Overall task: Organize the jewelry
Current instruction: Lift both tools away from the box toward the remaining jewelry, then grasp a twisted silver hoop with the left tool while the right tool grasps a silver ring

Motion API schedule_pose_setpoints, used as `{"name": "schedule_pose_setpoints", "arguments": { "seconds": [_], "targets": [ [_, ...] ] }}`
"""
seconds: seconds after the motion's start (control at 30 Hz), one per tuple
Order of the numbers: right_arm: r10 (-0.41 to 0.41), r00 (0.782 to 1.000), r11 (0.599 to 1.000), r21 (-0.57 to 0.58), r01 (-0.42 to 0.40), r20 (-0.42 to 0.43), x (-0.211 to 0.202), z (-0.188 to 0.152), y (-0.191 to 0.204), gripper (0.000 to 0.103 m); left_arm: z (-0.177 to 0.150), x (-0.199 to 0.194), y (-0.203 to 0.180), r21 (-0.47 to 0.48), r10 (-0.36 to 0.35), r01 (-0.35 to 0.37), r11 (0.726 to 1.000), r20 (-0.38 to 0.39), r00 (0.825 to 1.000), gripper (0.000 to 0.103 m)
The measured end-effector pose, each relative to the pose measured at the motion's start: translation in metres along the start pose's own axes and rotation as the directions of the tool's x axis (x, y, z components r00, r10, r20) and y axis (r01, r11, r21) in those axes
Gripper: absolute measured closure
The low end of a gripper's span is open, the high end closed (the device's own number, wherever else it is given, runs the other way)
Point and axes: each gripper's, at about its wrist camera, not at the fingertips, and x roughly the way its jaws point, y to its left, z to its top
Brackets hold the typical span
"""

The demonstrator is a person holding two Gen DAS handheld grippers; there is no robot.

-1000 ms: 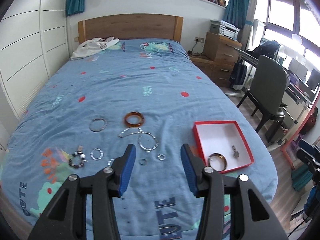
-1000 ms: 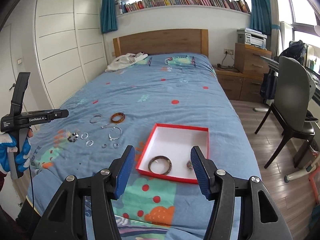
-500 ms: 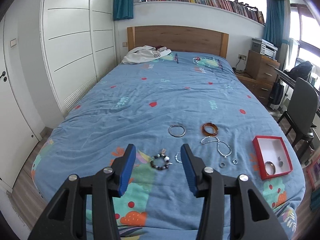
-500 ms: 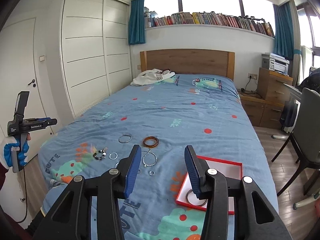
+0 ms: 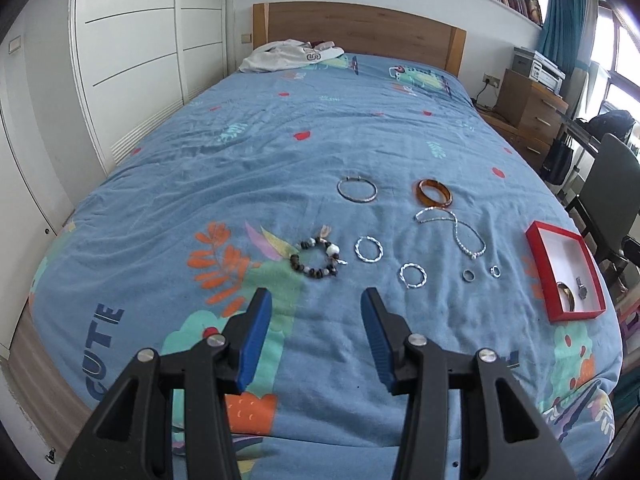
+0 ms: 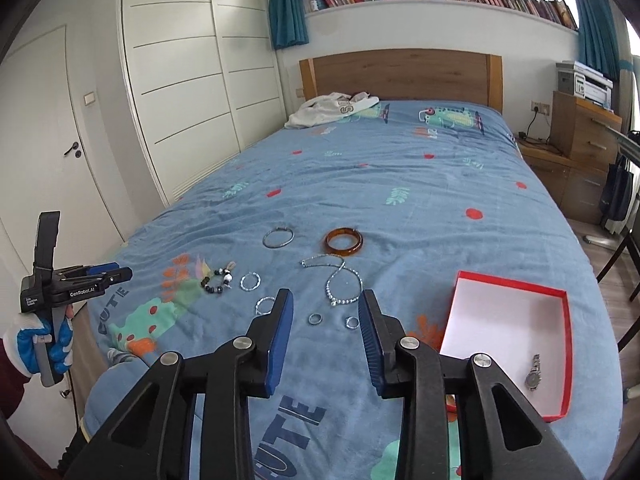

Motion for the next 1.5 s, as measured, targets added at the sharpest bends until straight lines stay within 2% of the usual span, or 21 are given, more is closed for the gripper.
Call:
{"name": "schedule_pose_setpoints", "arguments": {
  "seconds": [0.27,0.5,0.8,1.07,1.5],
  "targets": [
    [0.041,0.994,0.999,0.024,-0.038,-0.102,0.07,-0.02,-0.004,0.073,-0.015,0.064,-0.044,0.085,-0.051,0.059,0.995,-0.09,0.995,0.058],
    [0.077,0.98,0.996,0.057,-0.067,-0.182,0.123,-0.036,-0.012,0.074,-0.016,0.115,-0.069,0.094,-0.086,0.103,0.99,-0.167,0.982,0.058],
    [0.133,0.963,0.991,0.056,-0.123,-0.234,0.172,-0.042,-0.005,0.075,-0.009,0.156,-0.092,0.107,-0.129,0.152,0.983,-0.196,0.972,0.058],
    [0.136,0.961,0.99,0.069,-0.123,-0.24,0.193,-0.042,-0.012,0.075,-0.003,0.177,-0.104,0.118,-0.144,0.171,0.978,-0.207,0.968,0.058],
    [0.059,0.969,0.996,0.076,-0.042,-0.24,0.204,-0.041,-0.039,0.073,0.004,0.201,-0.106,0.099,-0.123,0.145,0.985,-0.199,0.972,0.058]
  ]
}}
